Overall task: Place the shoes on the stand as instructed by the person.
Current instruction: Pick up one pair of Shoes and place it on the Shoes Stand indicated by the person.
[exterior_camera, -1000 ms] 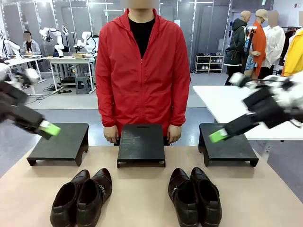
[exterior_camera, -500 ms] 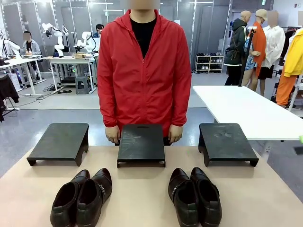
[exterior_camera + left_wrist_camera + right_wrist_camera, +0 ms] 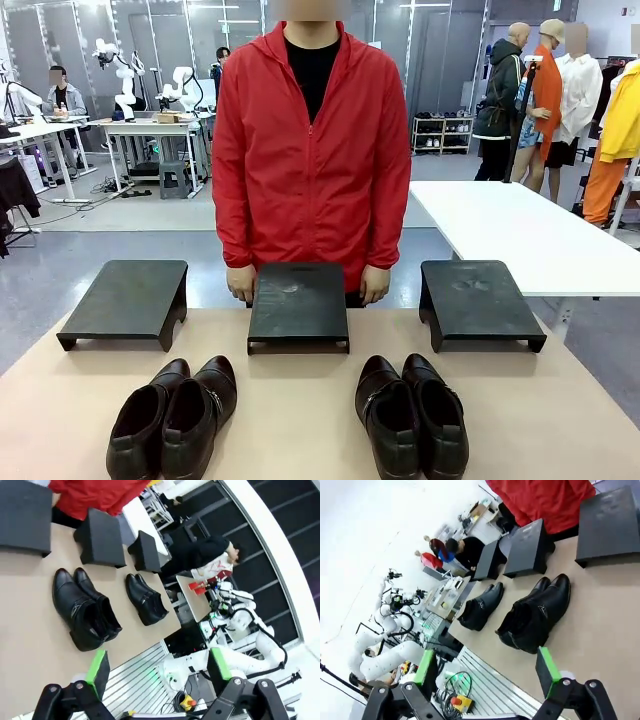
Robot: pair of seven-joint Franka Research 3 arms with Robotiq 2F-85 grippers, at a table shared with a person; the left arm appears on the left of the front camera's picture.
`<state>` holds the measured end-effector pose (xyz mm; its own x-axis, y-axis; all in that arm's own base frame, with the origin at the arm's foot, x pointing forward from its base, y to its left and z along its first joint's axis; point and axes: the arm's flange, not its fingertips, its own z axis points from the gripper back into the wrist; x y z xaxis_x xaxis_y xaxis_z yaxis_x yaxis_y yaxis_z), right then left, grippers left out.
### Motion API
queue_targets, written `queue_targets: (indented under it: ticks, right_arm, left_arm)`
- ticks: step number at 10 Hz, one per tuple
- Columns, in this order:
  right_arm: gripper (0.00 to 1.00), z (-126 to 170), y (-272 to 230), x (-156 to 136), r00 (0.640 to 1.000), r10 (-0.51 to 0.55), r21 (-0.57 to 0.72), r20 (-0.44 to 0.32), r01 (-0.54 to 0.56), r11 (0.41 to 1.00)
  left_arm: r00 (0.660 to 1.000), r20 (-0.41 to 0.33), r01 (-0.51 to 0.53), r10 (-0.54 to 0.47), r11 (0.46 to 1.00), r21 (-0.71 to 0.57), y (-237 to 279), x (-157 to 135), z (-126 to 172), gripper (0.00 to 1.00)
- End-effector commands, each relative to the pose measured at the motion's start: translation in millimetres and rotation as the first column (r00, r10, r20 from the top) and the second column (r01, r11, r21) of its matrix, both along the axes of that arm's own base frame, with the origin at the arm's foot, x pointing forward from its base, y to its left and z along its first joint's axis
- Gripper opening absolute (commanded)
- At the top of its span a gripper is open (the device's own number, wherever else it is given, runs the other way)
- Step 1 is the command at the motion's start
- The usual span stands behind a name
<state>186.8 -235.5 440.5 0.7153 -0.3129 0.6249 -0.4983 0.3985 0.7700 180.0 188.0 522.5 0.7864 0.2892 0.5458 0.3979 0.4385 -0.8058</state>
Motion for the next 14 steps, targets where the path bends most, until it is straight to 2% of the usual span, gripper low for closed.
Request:
queue_targets:
  ticks: [1,2,3,14]
  right_arm:
    - [1.00,-29.8,46.4,-14.3,0.999,-0.012,0.007,0.042,0.012,1.000]
    - [1.00,-30.6,51.4,-9.5,0.999,0.014,-0.016,0.052,-0.013,1.000]
    - [1.00,-7.3,-4.9,-7.3,1.000,-0.010,0.010,0.013,0.010,1.000]
    - [1.00,-7.3,-4.9,-7.3,1.000,-0.010,0.010,0.013,0.010,1.000]
  left_arm:
    - [0.998,-0.055,-0.006,0.005,1.000,-0.011,-4.4,7.4,-5.4,1.00]
    - [0.999,-0.053,0.010,-0.011,1.000,-0.011,-6.7,13.7,-4.5,1.00]
    - [0.999,-0.026,-0.022,0.022,1.000,-0.005,4.2,-1.3,-4.4,1.00]
    - [0.999,-0.026,-0.022,0.022,1.000,-0.005,4.2,-1.3,-4.4,1.00]
